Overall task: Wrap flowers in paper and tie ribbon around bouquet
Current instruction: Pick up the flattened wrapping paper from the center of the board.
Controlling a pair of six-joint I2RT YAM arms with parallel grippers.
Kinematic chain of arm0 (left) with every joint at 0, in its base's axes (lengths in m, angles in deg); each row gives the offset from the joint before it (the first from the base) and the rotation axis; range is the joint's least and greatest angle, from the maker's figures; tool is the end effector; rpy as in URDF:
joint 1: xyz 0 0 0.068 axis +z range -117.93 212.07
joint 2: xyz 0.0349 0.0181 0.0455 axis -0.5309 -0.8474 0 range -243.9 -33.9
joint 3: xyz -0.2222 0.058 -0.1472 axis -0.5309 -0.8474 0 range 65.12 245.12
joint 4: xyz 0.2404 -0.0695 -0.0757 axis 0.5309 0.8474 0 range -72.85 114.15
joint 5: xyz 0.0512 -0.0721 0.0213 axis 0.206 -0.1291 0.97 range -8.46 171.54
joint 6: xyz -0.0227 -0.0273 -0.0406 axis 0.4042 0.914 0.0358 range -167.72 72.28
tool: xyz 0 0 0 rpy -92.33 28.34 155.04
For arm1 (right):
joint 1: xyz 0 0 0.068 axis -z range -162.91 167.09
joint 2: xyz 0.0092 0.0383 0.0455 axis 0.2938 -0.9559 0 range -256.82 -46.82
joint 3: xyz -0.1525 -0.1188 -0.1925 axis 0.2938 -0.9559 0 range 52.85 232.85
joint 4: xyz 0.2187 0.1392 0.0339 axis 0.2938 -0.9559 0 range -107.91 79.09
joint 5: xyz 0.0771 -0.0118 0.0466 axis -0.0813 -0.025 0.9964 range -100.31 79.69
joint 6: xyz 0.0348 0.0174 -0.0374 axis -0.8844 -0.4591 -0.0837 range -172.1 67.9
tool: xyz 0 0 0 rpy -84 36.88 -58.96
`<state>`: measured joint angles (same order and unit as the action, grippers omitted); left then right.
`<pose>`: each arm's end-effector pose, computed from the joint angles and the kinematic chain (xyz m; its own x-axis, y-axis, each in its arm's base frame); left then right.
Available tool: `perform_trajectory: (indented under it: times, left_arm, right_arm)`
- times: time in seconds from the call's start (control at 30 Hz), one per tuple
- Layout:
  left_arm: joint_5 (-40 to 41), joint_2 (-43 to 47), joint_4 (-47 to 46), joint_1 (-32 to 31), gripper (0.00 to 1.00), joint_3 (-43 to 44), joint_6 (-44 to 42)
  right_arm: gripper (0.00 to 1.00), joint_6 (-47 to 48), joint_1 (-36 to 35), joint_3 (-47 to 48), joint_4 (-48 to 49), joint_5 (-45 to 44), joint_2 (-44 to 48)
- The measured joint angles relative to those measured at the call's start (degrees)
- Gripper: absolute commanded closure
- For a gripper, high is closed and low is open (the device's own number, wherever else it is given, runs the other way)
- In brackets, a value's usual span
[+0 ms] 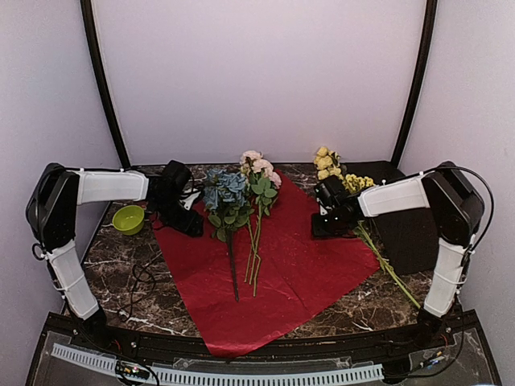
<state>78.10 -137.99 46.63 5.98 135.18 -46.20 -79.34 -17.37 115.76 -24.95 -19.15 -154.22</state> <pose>0.3311 -0.1646 0.1840 -0.8158 0.3700 -0.4445 0.4415 0.8948 -0.0654 0.3104 0.2064 0.1434 -0.8510 -0.0352 -0.5240 -0.1163 0.9856 0.1225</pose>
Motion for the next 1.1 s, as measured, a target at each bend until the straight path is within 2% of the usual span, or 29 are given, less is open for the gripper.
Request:
perform_trajectory:
  times: [0.1,0.23,0.33,0.43,0.6,0.8,0.97,1.1]
  left_arm:
    - [0.5,4.31,-1.6,-2.25,0.25,-2.1,-1.55]
    - [-0.44,14.43,-4.22,-10.32,0.25,-5.53,-5.86]
    - [-5.66,23.19,-7.54,-17.35,0.24,-10.51,-9.33]
    - [-14.97,32.98,-11.39,-23.21,0.18,-19.23,-14.38]
    - [-20.41,43.63,-12.81,-33.11,0.15,-30.42,-23.54]
    - [-16.17,42.42,-7.91,-42.25,0.15,-31.15,-33.94]
    - [-10.54,34.82,-2.16,-47.43,0.15,-31.26,-39.87]
    - [-7.87,34.36,-0.15,-47.76,0.15,-32.52,-42.88]
  right_arm:
    - [0.58,1.99,0.13,2.43,-1.16,-0.02,-1.25]
    - [0.58,4.66,0.11,4.39,-2.16,1.2,-0.96]
    - [0.58,7.08,-0.11,4.52,-3.04,5.62,0.92]
    - [0.57,9.55,-1.62,4.57,-3.76,10.67,3.61]
    - [0.57,14.82,-10.58,6.36,-7.78,14.29,4.52]
    - [0.57,18.73,-19.23,7.15,-12.0,16.76,2.6]
    - [0.57,19.67,-19.26,6.93,-13.18,16.9,2.27]
    - [0.57,19.69,-19.06,6.34,-13.11,16.92,2.27]
